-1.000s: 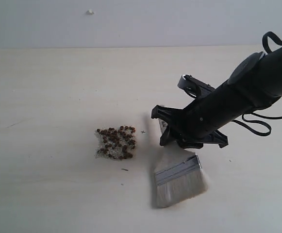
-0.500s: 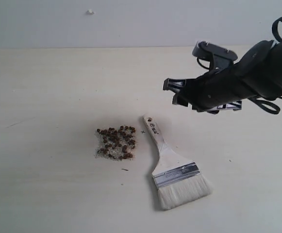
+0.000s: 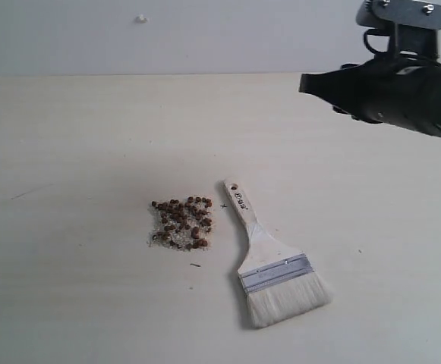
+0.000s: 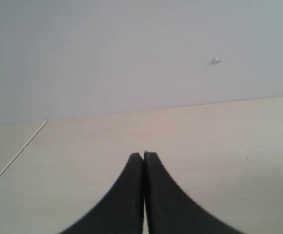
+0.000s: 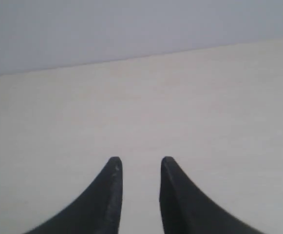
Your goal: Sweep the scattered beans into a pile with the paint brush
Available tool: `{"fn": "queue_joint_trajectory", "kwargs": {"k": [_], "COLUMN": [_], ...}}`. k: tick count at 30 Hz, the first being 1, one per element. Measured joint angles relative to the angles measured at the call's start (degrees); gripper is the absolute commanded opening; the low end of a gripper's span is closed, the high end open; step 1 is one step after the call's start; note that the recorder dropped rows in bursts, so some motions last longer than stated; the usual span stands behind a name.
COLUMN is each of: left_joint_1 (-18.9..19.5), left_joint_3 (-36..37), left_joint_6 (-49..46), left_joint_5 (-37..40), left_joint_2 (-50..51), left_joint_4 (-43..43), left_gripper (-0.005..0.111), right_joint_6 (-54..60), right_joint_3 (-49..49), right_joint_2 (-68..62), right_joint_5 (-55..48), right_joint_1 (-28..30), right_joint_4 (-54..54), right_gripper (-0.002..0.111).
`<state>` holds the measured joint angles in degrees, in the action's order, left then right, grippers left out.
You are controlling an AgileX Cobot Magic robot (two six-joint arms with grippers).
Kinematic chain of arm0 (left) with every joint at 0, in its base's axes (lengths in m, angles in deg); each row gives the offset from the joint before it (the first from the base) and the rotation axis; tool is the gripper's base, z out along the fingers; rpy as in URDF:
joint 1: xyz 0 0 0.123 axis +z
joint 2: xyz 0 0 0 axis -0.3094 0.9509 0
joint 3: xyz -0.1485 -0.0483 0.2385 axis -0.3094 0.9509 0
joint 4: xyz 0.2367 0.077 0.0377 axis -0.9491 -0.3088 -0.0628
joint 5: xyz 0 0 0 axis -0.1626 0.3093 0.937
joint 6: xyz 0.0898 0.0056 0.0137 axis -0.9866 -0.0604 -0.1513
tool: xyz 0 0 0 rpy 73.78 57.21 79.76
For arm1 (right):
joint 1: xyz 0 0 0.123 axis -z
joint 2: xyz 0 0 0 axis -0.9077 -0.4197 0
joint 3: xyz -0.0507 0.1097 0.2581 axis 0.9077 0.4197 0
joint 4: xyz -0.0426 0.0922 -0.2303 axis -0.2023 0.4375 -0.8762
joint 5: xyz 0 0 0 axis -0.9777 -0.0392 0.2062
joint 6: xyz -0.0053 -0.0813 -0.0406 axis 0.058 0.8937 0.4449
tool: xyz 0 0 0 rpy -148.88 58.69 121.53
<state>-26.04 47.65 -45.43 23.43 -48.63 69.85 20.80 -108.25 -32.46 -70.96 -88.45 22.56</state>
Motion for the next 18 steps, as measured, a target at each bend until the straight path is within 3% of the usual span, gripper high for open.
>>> {"fn": "queue_joint_trajectory", "kwargs": {"k": [2,7,18], "left_joint_1": [0.00,0.00,0.00], "left_joint_3": [0.00,0.00,0.00], "left_joint_6": [0.00,0.00,0.00], "left_joint_5": [0.00,0.00,0.00], "left_joint_2": [0.00,0.00,0.00], "left_joint_4": [0.00,0.00,0.00], "left_gripper": [0.000,0.000,0.000], "right_joint_6": [0.13,0.13,-19.66], "right_joint_3": [3.57,12.61,27.49], "right_joint_2": [2.11,6.68,15.12], "right_joint_5": [4.49,14.67,30.76], "right_joint_1": [0.00,0.00,0.00], "right_joint_4": [0.00,-3.42,-47.36], "right_gripper": [0.001,0.000,0.000]}}
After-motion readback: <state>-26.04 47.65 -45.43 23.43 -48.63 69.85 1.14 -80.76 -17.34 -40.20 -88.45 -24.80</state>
